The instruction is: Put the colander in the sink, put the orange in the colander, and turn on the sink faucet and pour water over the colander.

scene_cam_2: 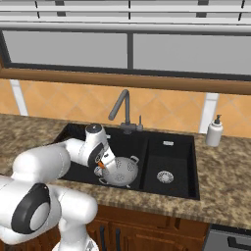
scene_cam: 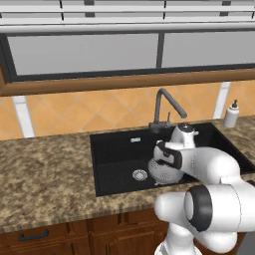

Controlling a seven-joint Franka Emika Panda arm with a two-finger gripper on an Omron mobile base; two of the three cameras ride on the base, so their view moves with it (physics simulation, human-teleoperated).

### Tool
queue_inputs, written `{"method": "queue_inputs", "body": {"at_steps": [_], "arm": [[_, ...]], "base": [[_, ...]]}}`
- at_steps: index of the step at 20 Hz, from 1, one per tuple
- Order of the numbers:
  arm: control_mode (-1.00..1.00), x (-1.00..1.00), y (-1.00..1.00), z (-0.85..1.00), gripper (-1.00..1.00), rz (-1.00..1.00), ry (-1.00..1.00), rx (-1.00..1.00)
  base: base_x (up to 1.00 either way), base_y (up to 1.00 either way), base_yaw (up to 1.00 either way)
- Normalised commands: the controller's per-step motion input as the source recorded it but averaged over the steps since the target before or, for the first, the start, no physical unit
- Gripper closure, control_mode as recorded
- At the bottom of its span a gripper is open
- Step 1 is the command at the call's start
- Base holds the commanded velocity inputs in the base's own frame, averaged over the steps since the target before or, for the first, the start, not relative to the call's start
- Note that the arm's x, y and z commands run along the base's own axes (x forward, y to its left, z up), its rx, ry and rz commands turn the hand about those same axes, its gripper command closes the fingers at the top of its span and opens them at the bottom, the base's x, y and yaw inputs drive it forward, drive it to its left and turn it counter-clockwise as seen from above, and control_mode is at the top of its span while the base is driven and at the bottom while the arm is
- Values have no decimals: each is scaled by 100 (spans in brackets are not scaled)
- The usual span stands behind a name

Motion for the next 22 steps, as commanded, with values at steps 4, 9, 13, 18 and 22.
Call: {"method": "queue_inputs", "body": {"at_steps": [4,9,13,18,22], "arm": [[-100,5,-1,-32,100,0,0,0],[-100,8,9,-34,100,0,1,0],[-100,2,2,-24,100,0,0,0],[-100,4,2,-20,100,0,0,0],[-100,8,12,-19,100,0,0,0]], "base": [[0,0,0],[0,0,0],[0,0,0],[0,0,0],[0,0,0]]}}
